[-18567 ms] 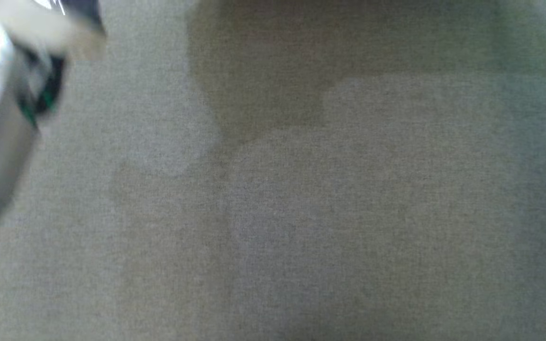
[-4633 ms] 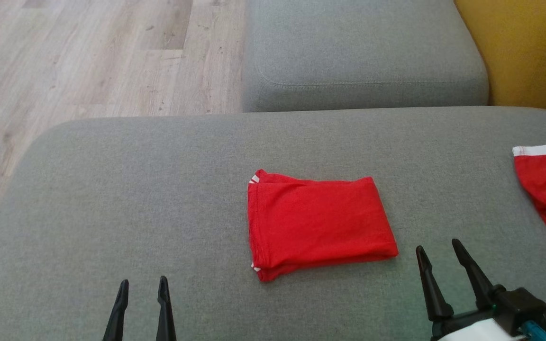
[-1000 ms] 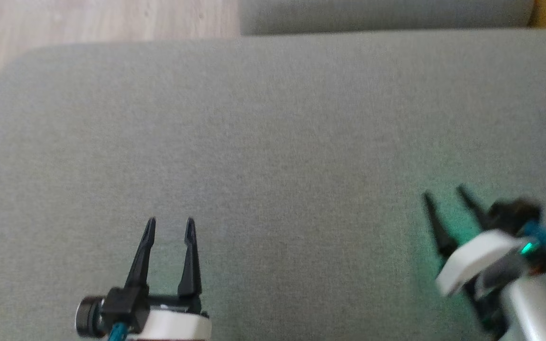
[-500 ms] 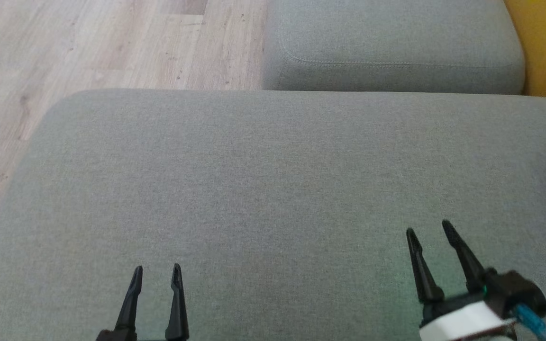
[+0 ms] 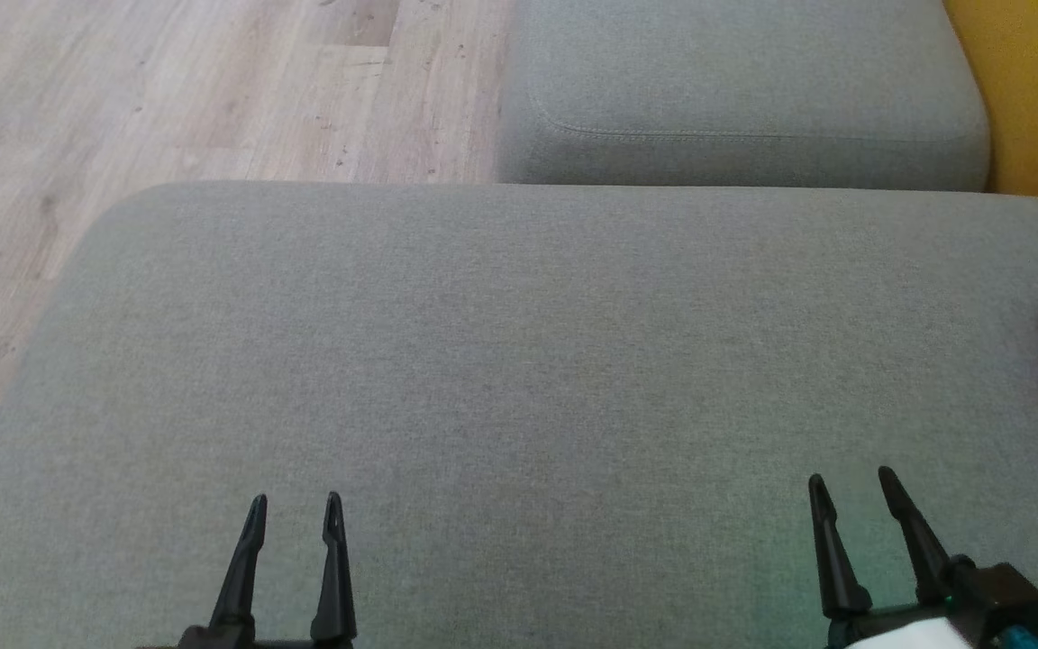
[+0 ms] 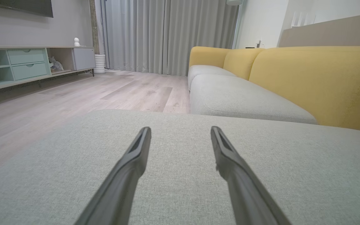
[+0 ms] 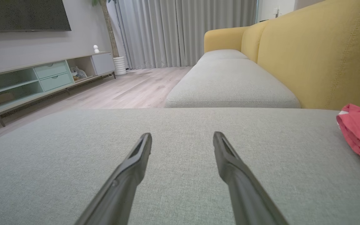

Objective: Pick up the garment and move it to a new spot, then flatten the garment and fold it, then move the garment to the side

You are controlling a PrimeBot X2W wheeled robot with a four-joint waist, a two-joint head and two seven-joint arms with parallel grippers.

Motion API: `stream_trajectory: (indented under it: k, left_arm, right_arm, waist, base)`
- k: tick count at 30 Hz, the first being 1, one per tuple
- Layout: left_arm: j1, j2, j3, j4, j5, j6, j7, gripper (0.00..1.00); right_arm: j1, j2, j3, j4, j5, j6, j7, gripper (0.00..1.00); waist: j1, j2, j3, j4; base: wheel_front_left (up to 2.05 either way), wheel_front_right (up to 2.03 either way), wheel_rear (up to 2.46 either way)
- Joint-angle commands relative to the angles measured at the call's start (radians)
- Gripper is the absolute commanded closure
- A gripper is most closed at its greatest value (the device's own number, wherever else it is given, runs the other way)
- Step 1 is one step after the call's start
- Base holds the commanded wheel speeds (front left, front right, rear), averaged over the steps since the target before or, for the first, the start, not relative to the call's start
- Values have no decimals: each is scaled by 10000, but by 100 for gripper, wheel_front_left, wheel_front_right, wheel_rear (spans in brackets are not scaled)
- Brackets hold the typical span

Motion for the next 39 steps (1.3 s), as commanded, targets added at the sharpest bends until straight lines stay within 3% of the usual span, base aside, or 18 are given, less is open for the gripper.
stream_trajectory:
  k: [1, 8, 9, 39]
  left_arm:
    - [-181, -34, 316, -386, 90, 16, -53, 0]
    - [-164, -34, 327, -404, 213, 26, -53, 0]
    - [157, 2, 9, -49, 155, 1, 1, 100]
    - [-492, 177, 408, 644, -3171, -423, 581, 100]
  right_arm:
    - [-167, -3, 189, -402, -122, 63, -134, 0]
    - [-186, 57, 174, -478, -121, 63, -135, 0]
    - [136, 121, -18, -131, -65, 0, 0, 100]
    - [-514, -53, -129, 436, 3309, 11, 601, 100]
  waist:
    - [1, 0, 9, -72]
    - [1, 0, 55, -287]
    - [1, 0, 52, -286]
    - [1, 0, 145, -511]
  base:
    - [0, 0, 0]
    - [0, 0, 0]
    - [0, 0, 0]
    - [0, 0, 0]
